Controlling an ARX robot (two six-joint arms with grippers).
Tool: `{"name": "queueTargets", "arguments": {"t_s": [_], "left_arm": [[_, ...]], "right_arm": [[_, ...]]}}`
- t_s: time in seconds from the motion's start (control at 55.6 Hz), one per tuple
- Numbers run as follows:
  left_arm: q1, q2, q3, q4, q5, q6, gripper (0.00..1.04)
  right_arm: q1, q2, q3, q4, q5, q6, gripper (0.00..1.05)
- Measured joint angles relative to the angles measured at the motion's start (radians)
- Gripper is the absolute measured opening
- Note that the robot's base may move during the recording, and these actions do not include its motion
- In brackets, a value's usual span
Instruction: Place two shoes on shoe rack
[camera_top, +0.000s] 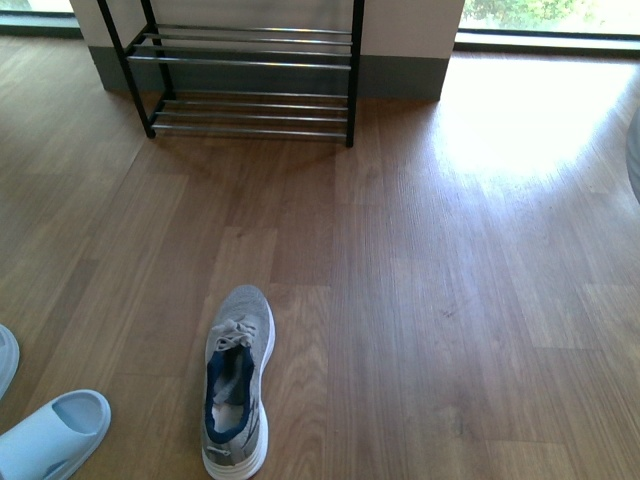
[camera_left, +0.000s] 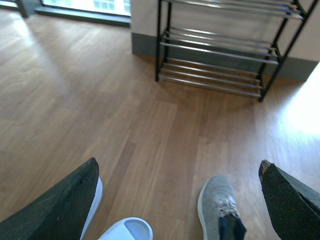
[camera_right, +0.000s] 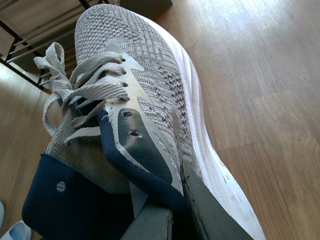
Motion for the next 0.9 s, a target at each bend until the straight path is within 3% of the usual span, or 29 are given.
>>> {"name": "queueTargets", "arguments": {"t_s": [0.18, 0.414, 0.899], "left_arm": [[-0.067, 0.492, 0.168, 0.143, 0.055, 0.071, 0.95], [-0.104, 1.034, 0.384, 0.187, 0.068, 0.114, 0.95], [-0.085, 1.557, 0.649, 0.114, 0.109, 0.095, 0.95]], "right_arm": [[0.0, 0.0, 0.0, 0.0, 0.0, 0.0, 0.01], [0.0, 0.0, 0.0, 0.0, 0.0, 0.0, 0.01], [0.0, 0.0, 0.0, 0.0, 0.0, 0.0, 0.01]]}}
